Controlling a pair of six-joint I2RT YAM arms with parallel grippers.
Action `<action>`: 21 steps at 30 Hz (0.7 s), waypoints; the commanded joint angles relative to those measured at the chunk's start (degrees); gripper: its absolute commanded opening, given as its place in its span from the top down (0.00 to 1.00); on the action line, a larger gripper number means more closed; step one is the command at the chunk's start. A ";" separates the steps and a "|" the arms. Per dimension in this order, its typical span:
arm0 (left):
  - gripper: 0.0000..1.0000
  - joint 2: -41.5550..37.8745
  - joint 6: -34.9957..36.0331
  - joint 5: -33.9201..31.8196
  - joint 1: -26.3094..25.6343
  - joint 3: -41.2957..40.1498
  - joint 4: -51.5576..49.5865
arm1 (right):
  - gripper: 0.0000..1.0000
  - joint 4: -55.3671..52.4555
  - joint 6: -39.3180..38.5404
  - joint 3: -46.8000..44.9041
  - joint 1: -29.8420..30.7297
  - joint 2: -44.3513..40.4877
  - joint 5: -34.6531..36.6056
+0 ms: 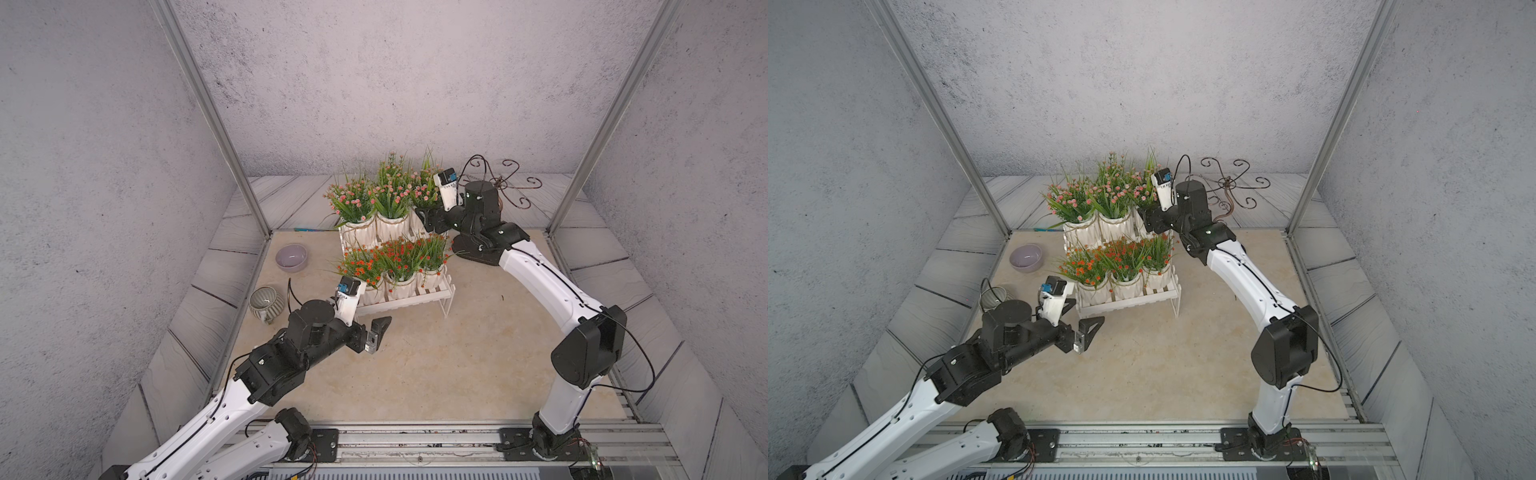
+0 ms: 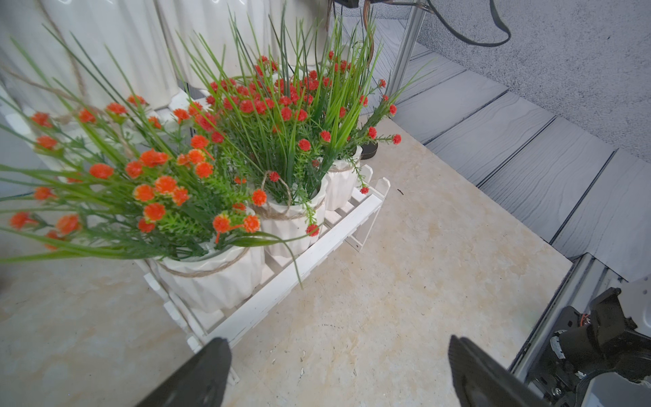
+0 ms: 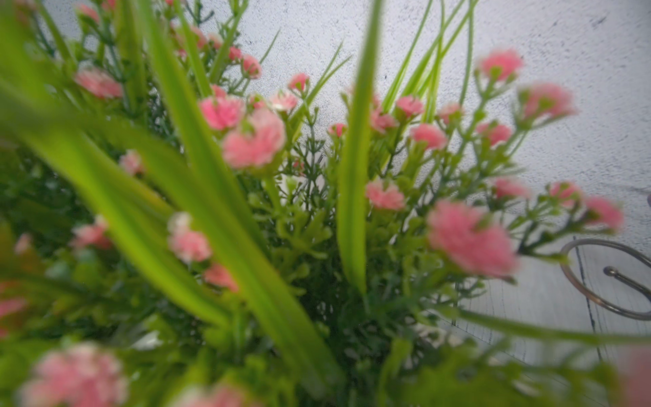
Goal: Place the baby's breath potted plants on the rack by color
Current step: Place the baby's breath potted plant on the rack.
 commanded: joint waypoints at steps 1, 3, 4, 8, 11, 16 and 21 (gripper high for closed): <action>0.00 0.00 -0.48 0.69 -0.12 -0.31 0.58 | 0.18 -1.66 -0.08 0.94 -0.28 -5.05 -0.65; 0.00 0.08 -0.48 0.67 -0.12 -0.23 0.53 | 0.18 -1.83 -0.09 0.62 -0.28 -5.24 -0.63; 0.00 0.08 -0.48 0.67 -0.12 -0.18 0.55 | 0.18 -1.84 -0.09 0.46 -0.28 -5.41 -0.63; 0.00 0.26 -0.48 0.76 -0.12 -0.05 0.58 | 0.18 -1.50 -0.13 -0.44 -0.23 -6.19 -0.41; 0.00 0.42 -0.48 0.84 -0.12 0.05 0.54 | 0.18 -1.49 -0.27 -0.36 -0.28 -6.48 -0.28; 0.00 0.64 -0.48 0.85 -0.12 -0.13 0.83 | 0.17 -2.51 -0.23 0.63 -0.28 -5.57 -1.05; 0.00 0.52 -0.58 0.76 -0.12 -0.49 1.00 | 0.11 -3.57 -0.04 0.67 -0.24 -4.59 -2.09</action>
